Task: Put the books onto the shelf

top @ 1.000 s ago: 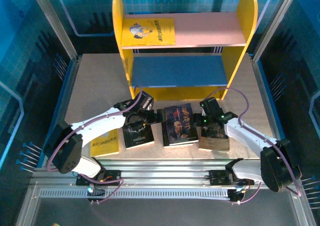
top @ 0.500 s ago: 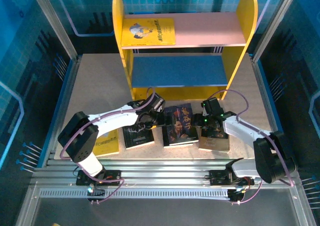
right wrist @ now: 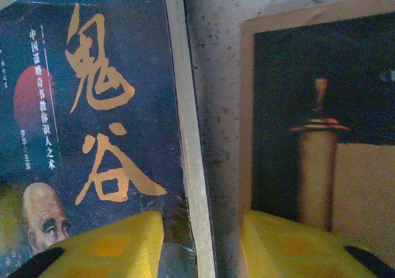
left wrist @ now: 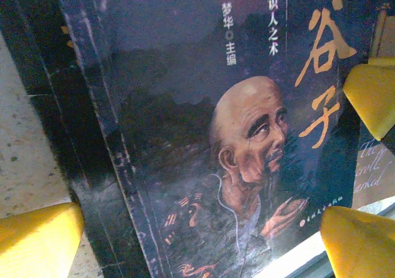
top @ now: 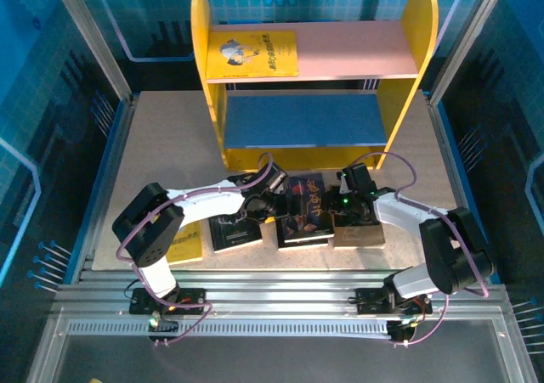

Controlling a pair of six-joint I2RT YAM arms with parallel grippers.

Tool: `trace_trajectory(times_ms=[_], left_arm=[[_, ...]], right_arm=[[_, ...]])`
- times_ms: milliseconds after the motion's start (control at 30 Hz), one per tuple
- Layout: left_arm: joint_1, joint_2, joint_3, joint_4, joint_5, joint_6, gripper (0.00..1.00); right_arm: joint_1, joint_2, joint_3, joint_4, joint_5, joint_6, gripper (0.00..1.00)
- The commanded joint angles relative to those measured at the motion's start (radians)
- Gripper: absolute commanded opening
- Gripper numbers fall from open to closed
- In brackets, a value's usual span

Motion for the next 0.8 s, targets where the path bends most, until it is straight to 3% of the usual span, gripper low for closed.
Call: trace_trajectory(times_ms=[0, 367, 767], left_arm=[[-0.009, 0.018, 0.009, 0.021, 0.031, -0.007, 0.99], [-0.01, 0.036, 0.001, 0.034, 0.029, -0.005, 0.99], [-0.011, 0.06, -0.009, 0.055, 0.028, -0.017, 0.99]], right_arm=[[-0.005, 0.048, -0.013, -0.026, -0.02, 0.006, 0.36], [0.0, -0.029, 0.002, -0.038, -0.091, -0.038, 0.24], [0.058, -0.018, 0.011, -0.037, -0.07, -0.065, 0.22]])
